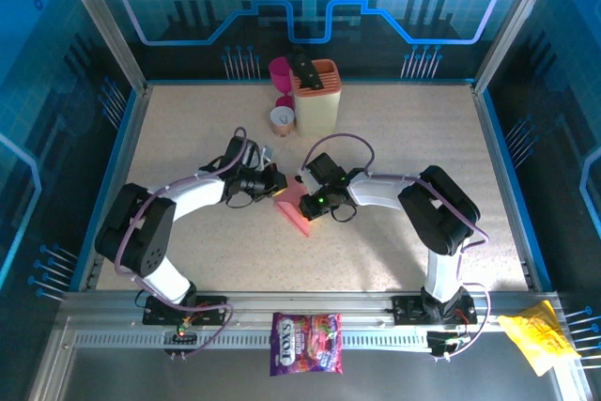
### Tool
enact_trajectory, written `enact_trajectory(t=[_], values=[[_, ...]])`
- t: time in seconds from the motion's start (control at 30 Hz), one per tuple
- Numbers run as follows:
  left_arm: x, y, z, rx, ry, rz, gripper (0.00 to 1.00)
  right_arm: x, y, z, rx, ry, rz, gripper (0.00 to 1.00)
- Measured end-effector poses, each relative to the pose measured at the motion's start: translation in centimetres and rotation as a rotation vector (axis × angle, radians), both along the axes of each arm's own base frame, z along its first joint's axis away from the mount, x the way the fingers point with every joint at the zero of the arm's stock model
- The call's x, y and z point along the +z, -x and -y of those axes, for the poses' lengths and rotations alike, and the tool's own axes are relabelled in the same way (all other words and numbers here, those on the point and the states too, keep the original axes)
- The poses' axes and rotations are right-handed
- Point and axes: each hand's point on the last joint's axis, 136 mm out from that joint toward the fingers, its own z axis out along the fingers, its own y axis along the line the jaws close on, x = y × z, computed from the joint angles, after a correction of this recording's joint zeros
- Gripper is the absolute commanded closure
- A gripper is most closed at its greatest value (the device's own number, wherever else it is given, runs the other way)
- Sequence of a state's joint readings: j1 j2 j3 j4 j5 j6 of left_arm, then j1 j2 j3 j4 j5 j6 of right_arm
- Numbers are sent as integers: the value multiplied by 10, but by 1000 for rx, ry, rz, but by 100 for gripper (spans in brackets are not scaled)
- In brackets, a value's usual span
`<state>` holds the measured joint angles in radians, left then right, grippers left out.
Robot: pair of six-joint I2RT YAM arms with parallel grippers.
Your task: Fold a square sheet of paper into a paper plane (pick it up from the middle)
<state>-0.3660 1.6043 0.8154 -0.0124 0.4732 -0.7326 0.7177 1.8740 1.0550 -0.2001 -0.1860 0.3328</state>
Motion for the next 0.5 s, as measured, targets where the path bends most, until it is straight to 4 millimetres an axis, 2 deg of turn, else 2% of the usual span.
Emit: enact_trajectory(t=[0.13,0.2,0.5], values=[[-13,28,1,-16,-7,-48,100,0,0,-1,1,-4,1,100],[-16,34,1,-19,-7,-56,100,0,0,-1,1,-4,1,100],[-11,29,5,-9,20,-26,100,0,-1,-2,3,-10,0,100]])
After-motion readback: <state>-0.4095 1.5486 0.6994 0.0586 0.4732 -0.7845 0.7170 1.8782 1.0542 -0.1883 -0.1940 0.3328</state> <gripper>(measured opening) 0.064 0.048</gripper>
